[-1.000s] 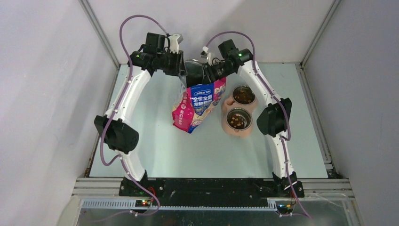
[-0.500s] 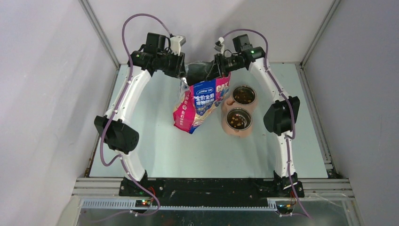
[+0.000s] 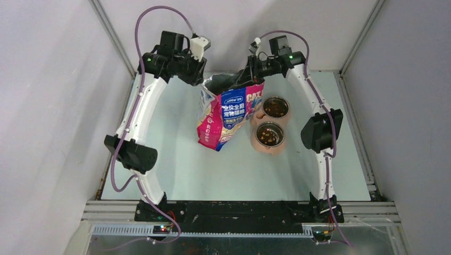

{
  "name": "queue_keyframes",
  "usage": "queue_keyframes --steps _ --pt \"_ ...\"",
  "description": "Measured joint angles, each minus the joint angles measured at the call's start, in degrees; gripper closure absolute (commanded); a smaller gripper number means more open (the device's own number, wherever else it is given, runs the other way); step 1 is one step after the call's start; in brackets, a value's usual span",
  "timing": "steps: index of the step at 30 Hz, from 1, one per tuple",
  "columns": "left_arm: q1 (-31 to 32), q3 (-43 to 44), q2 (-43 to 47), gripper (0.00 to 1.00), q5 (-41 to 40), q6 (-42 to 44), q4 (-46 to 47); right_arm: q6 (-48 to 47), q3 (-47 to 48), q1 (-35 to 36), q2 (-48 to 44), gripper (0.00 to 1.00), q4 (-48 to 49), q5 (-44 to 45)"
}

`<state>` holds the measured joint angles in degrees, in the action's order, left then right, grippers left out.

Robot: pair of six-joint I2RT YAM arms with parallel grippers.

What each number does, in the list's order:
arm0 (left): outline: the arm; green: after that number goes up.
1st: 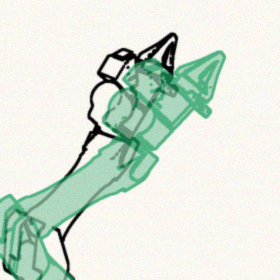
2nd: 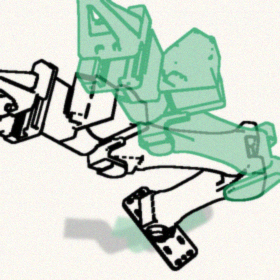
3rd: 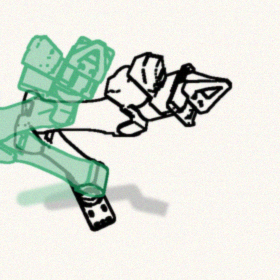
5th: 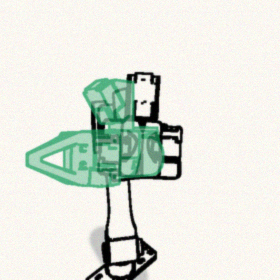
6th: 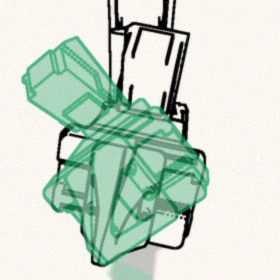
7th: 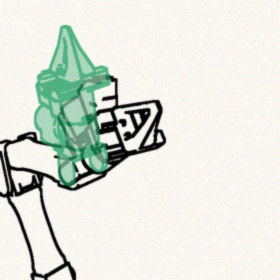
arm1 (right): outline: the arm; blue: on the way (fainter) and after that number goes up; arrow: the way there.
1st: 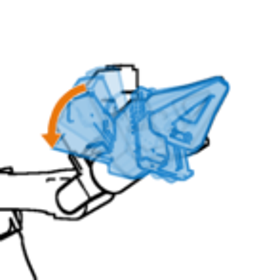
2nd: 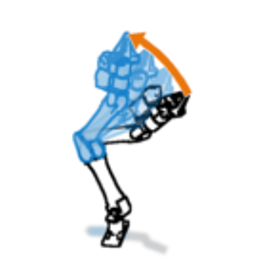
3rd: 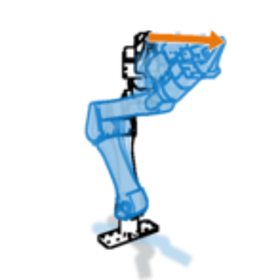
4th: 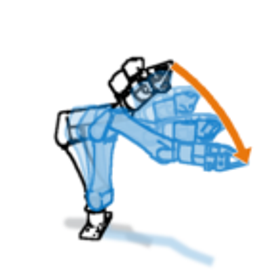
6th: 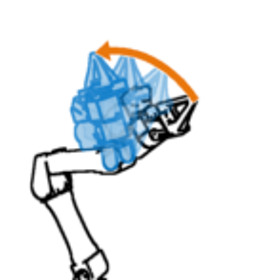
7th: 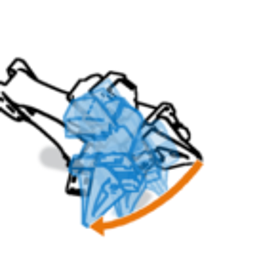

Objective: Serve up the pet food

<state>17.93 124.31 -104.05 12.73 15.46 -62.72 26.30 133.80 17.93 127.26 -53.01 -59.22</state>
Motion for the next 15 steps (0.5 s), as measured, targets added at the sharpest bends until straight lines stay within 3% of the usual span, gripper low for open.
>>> queue_keyframes --steps 9,15 --pt "0.85 3.67 0.00 0.56 2.03 1.11 -2.23 4.13 0.09 -0.52 -5.40 1.00 -0.94 7.63" --pt "0.52 3.69 0.00 0.56 2.34 1.16 -2.99 6.45 0.09 -0.33 -8.17 1.00 0.24 7.54"
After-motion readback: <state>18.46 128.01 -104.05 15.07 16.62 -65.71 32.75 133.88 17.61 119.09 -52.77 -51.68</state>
